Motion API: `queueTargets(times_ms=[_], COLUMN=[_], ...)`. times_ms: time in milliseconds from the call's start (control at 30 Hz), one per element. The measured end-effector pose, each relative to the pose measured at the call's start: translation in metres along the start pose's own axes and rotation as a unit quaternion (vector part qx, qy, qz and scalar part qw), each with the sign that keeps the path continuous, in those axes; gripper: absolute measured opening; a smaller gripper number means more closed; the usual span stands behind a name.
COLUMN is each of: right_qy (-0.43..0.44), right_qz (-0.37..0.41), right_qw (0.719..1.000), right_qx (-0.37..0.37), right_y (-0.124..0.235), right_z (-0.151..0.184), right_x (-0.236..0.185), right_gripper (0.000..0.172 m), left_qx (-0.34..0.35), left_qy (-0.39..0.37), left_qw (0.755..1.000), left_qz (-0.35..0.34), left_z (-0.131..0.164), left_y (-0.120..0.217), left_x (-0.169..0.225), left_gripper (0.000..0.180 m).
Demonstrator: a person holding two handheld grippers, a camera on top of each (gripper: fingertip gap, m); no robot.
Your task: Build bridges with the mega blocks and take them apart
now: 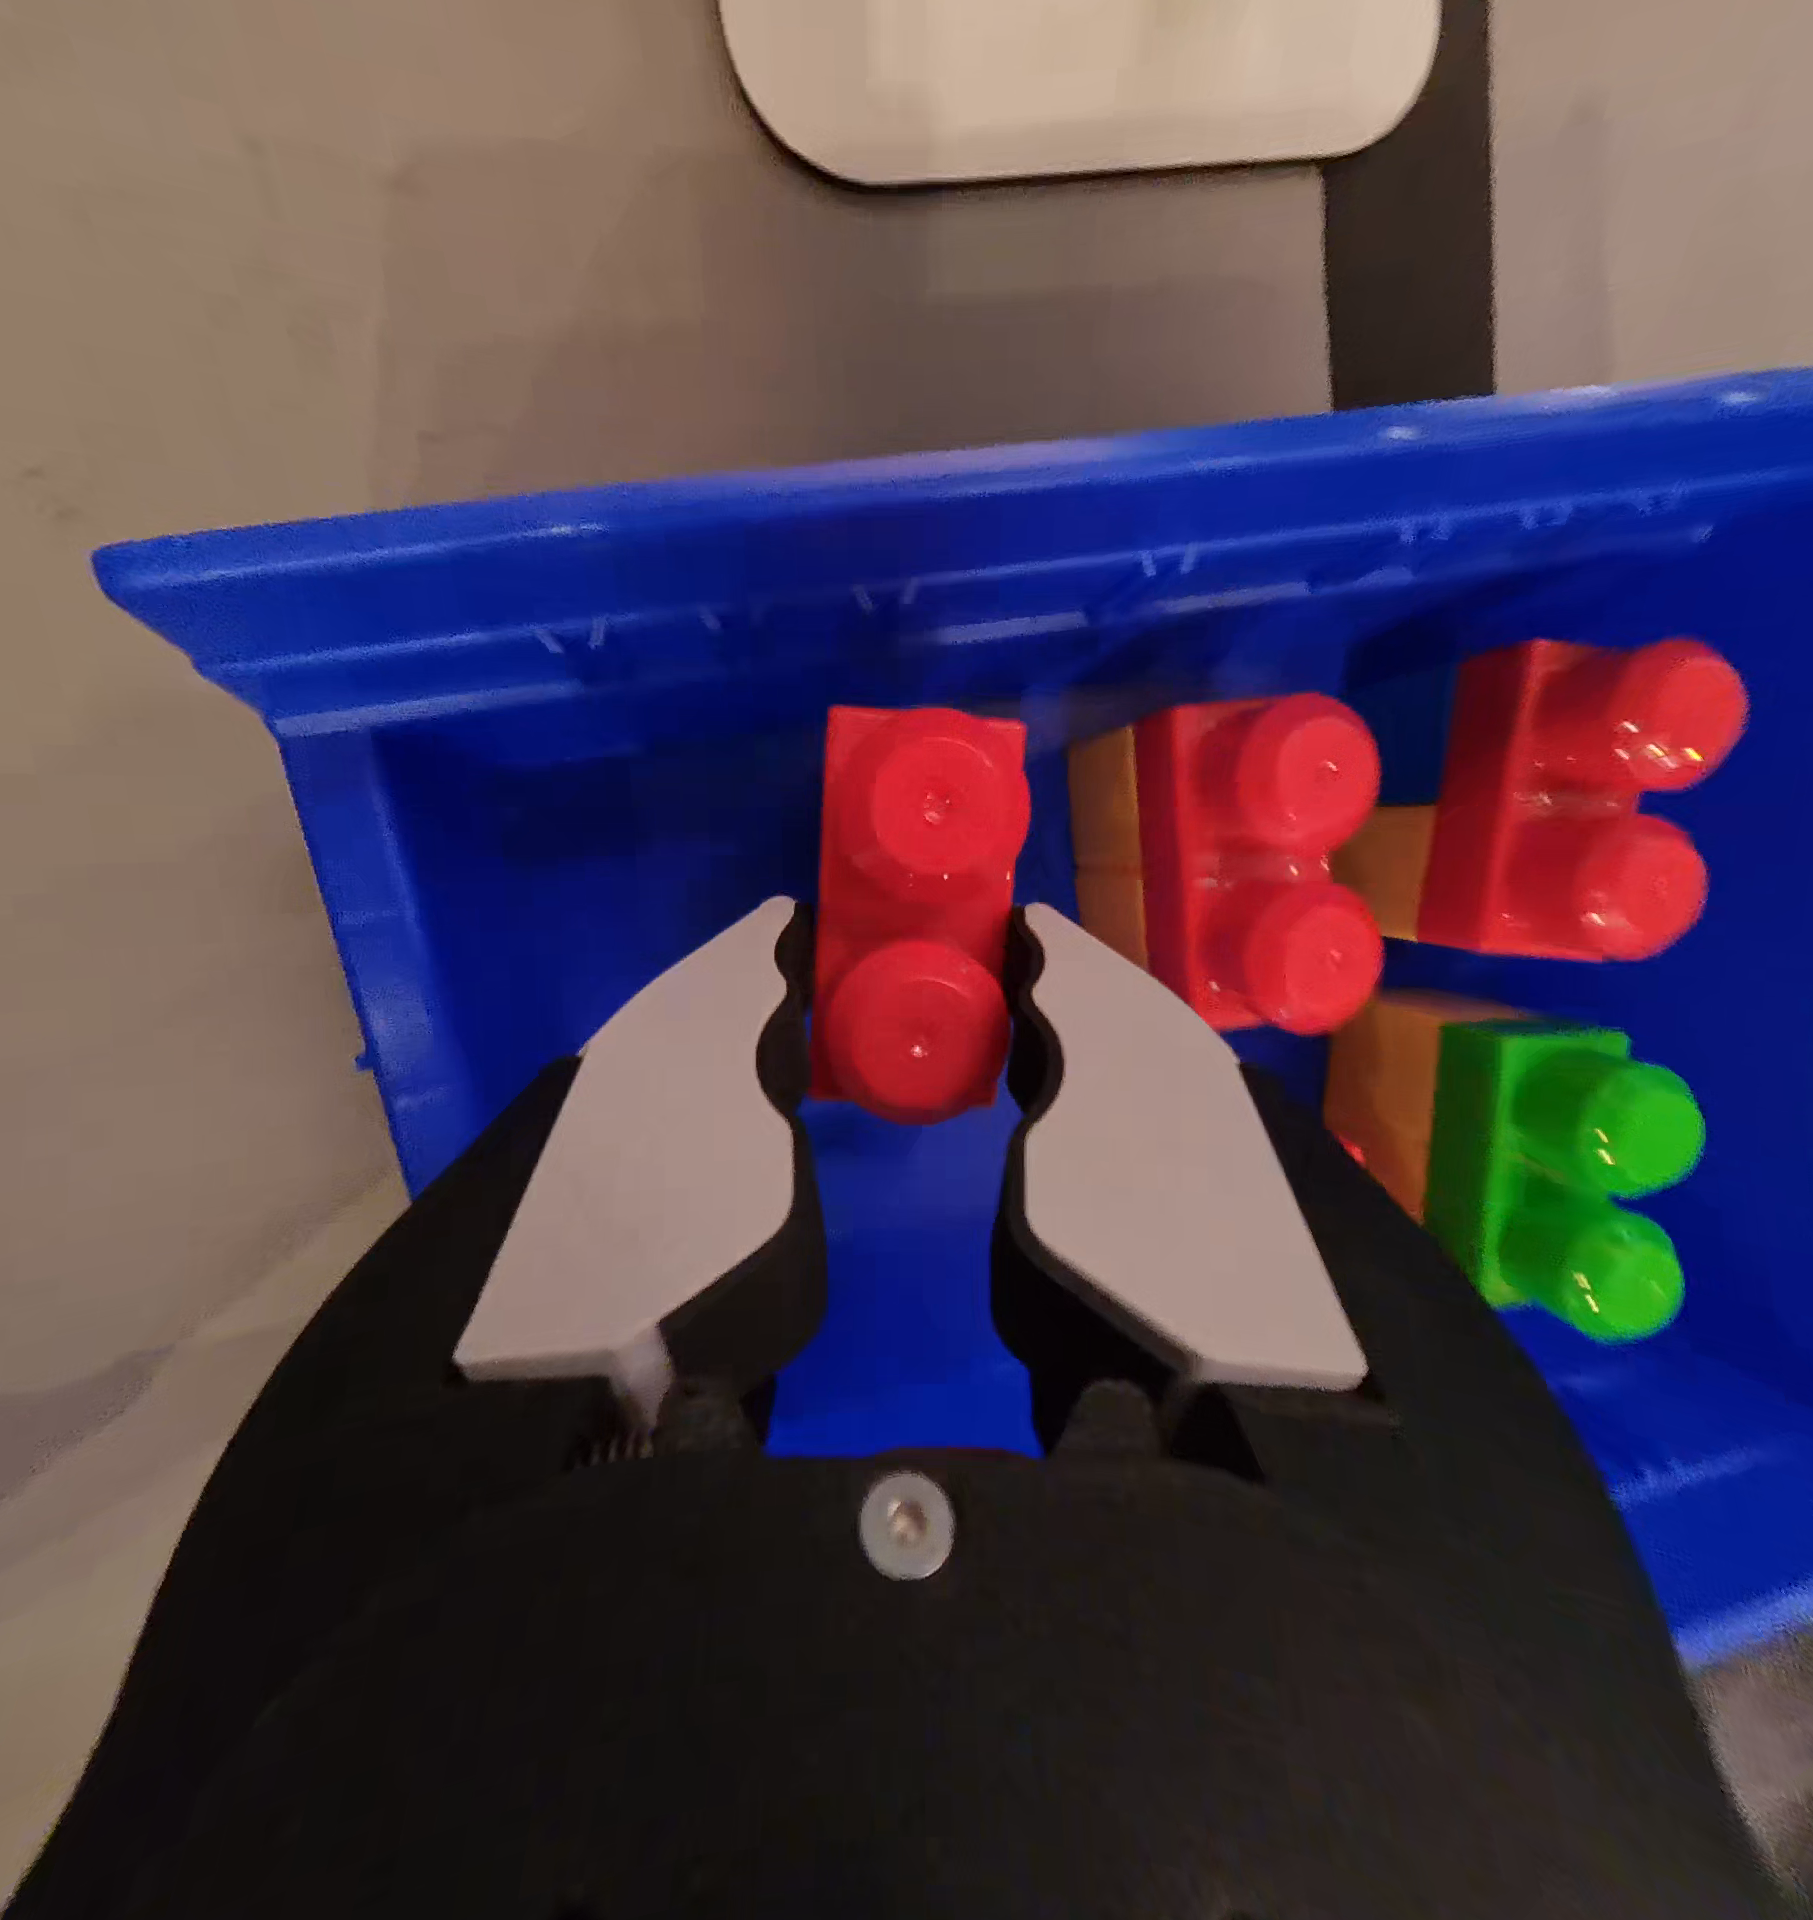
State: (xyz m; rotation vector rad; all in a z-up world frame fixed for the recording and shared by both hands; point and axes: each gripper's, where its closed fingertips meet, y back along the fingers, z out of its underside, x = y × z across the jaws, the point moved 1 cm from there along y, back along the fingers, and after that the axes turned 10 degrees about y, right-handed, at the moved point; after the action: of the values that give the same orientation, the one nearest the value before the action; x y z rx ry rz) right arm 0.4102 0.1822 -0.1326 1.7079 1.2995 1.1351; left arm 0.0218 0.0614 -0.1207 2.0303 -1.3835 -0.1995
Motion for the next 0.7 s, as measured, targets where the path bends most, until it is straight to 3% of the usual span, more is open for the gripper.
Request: queueTargets(times_ms=[233,433,600,700], right_qy=[0.013,0.015,0.066,0.113], right_qz=[-0.015,0.036,0.130,0.133], right_qw=[0.999,0.999,0.987,0.977], right_qx=[-0.029,-0.030,0.061,0.121], right_y=[-0.020,0.016,0.075,0.090], right_z=[0.008,-0.002,-0.060,-0.107], right_x=[0.006,0.009,-0.015,-0.052], right_gripper=[0.040,0.056,0.039,0.035], left_qx=[0.004,0.032,0.030,-0.017], left_qy=[0.002,0.005,-0.013,-0.021], left_qw=[1.000,0.997,0.982,0.968], left_qz=[-0.010,-0.070,-0.188,-0.251], left_z=[0.002,-0.005,-0.015,-0.011], left_y=[0.007,0.044,0.101,0.121], left_x=[-0.007,-0.031,-0.084,-0.127], left_gripper=[0.025,0.030,0.035,0.039])
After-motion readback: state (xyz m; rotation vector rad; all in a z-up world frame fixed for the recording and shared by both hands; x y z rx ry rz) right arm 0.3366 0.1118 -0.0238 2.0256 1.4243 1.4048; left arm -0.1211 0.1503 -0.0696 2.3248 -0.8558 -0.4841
